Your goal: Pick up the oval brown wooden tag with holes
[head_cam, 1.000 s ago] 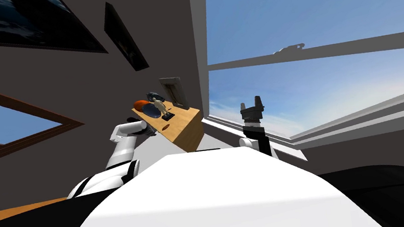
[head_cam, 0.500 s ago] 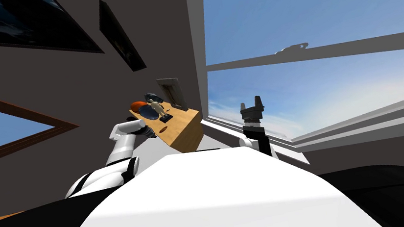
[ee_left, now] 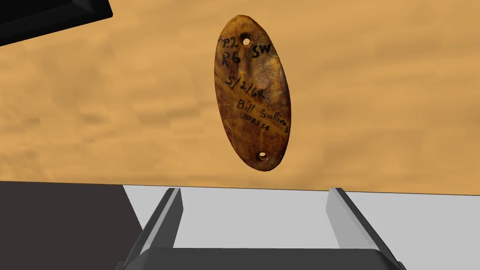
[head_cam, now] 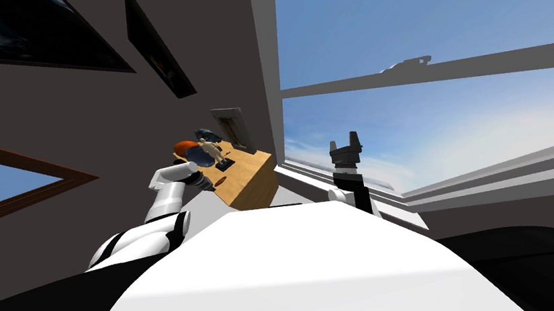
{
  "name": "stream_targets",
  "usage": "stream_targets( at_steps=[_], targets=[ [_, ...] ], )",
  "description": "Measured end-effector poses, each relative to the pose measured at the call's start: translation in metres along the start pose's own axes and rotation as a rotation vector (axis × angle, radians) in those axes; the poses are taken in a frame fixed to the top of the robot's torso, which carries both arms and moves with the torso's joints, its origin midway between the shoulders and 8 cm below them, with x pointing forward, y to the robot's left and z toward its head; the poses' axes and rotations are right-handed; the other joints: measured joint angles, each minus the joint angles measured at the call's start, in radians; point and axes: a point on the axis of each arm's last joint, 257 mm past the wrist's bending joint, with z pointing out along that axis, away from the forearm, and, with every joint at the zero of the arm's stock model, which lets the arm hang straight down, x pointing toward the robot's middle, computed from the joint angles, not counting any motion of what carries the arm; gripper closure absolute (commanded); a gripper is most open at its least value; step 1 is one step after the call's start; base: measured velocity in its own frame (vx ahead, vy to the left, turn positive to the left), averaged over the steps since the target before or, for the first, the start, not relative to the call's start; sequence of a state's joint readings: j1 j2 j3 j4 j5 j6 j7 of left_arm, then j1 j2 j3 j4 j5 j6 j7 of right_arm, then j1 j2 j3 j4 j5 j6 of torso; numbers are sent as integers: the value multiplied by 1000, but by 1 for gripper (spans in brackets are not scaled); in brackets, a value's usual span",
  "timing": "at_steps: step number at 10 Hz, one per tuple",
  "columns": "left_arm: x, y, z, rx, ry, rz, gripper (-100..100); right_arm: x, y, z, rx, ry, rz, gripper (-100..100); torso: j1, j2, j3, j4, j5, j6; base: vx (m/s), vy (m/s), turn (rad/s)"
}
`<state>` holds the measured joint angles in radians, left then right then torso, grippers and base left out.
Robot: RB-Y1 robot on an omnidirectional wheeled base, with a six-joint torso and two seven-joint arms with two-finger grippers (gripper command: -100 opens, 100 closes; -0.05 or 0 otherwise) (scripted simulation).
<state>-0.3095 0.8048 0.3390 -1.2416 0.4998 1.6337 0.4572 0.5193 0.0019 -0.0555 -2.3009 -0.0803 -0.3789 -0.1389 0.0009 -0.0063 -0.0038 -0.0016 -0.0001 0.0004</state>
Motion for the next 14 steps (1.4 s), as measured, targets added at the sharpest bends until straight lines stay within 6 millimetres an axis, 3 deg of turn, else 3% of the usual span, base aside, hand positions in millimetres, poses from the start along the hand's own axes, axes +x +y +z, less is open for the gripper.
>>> stream_targets(
  at_steps=[5, 6, 7, 10, 11, 14],
  targets=[
    [-9, 29, -3, -169, -19, -47, -100, 0, 0, 0, 0, 0, 0, 0, 0, 1, 0, 0, 0, 0, 76, -10, -10],
    [-9, 30, -4, -174, -20, -48, 0, 0, 0, 0, 0, 0, 0, 0, 0, 3, 2, 1, 0, 0, 0, 0, 0],
    [-9, 30, -4, -174, -20, -47, -100, 0, 0, 0, 0, 0, 0, 0, 0, 4, 2, 1, 0, 0, 0, 0, 0],
    [-8, 35, 12, -172, -18, -46, -100, 0, 0, 0, 0, 0, 0, 0, 1, 5, 3, 1, 0, 0, 0, 0, 0],
    [-8, 35, 13, -171, -17, -45, 100, 0, 0, 0, 0, 0, 0, 0, 1, 5, 3, 1, 0, 0, 0, 0, 0],
    [-8, 33, 12, -166, -17, -46, 100, 0, 0, 0, 0, 0, 0, 0, 1, 5, 2, 0, 1, 0, 0, 0, 0]
  ],
)
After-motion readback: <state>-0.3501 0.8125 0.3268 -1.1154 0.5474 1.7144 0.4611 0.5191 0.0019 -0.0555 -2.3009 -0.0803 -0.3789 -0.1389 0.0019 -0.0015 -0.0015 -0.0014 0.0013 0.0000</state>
